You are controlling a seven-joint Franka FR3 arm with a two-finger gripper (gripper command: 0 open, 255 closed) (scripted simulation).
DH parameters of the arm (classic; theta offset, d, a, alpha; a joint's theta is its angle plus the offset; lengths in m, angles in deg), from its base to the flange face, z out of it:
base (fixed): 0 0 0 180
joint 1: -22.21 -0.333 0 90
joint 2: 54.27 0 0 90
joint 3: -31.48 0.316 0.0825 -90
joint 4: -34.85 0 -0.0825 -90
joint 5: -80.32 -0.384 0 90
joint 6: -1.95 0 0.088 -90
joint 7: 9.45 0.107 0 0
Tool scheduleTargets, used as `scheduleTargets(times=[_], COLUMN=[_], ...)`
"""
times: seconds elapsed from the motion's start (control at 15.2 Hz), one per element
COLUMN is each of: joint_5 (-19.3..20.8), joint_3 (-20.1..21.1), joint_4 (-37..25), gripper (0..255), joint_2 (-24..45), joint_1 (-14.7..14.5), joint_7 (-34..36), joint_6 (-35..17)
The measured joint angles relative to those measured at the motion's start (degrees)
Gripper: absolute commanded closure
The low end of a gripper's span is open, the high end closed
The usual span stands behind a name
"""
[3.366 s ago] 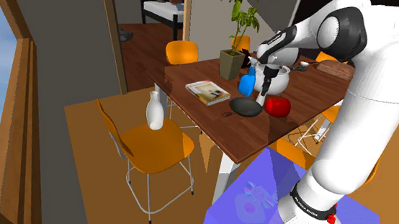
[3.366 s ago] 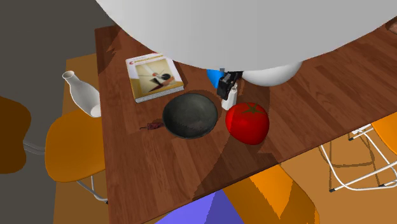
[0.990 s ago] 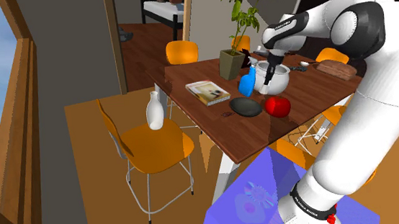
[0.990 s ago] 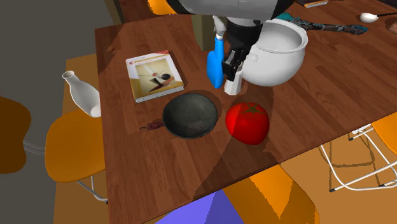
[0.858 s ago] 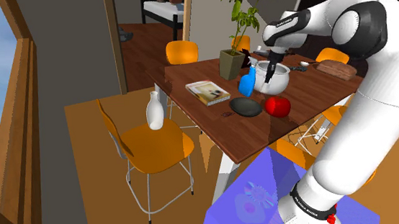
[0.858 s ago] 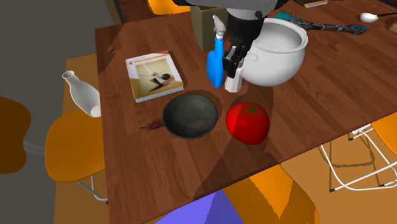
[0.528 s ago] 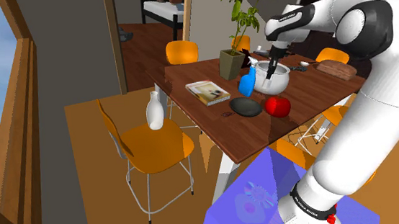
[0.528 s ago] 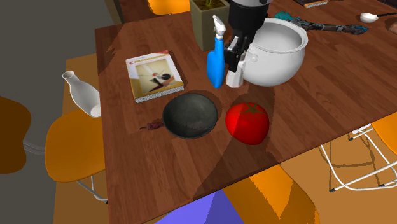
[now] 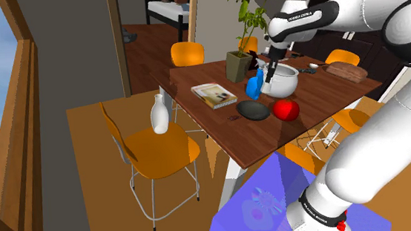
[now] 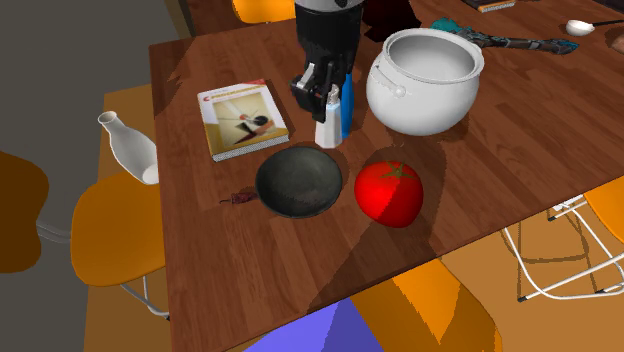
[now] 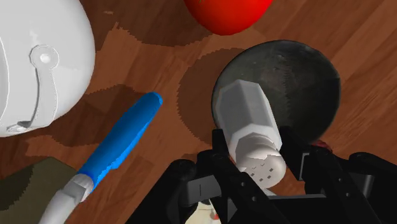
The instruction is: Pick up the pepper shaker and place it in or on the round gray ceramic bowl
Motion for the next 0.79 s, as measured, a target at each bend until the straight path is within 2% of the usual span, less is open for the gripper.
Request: scheduleTargets(times=[0.33,0.79], joint_5=[3.1,3.08], joint_3=[4.54,4.51], joint_4=[4.61,8.64], gripper=[255,255], joint_2=[-5.89,-4.84], joint_1=[-1.81,-1.95], joint_7=[7.84,8.71], joint_6=[1.3,-3.58])
